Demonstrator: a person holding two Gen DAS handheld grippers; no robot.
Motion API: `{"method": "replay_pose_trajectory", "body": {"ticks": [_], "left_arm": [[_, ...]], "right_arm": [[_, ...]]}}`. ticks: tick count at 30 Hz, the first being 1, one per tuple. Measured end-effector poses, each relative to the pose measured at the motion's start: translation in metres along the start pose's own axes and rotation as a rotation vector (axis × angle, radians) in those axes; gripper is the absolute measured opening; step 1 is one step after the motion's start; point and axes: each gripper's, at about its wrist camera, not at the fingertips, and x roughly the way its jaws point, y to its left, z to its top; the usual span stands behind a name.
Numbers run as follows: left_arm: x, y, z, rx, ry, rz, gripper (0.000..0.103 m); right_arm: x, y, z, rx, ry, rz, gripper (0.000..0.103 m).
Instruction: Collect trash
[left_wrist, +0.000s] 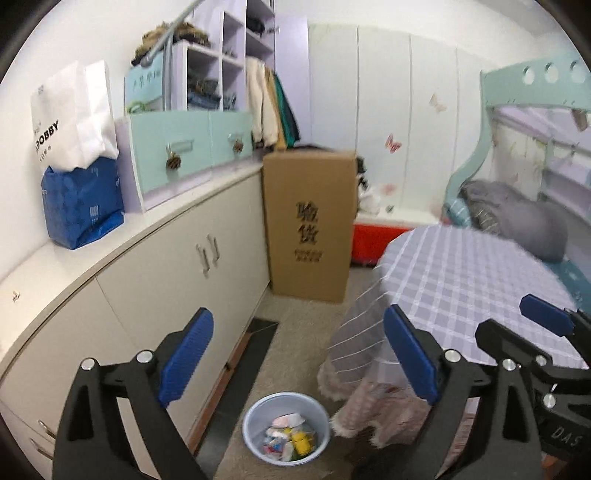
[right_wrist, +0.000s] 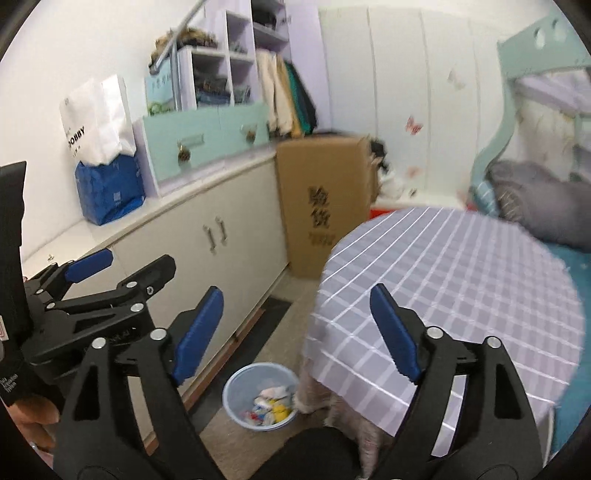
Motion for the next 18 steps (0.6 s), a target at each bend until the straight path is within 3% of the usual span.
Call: {"method": "replay_pose_trajectory", "body": {"ticks": [8,11,18], "left_arm": [[-0.091,-0.031,-0.013,0.021,-0.13,-0.047,0.095],[-0.114,-0.038,-0.017,0.017,-0.175,-0.042,0.095],[-0.127,-0.05,-0.022,0.033,-0.194,-0.042,0.095]], "right_arm": [[-0.089,-0.005,-0.016,-0.035,-0.138,-0.06,0.089],[-0.104,-0.01,-0.021,-0.023,-0.168,-0.075,0.09],[-0.11,-0.02,-0.031,0.016,-0.164,-0.087,0.09]]}}
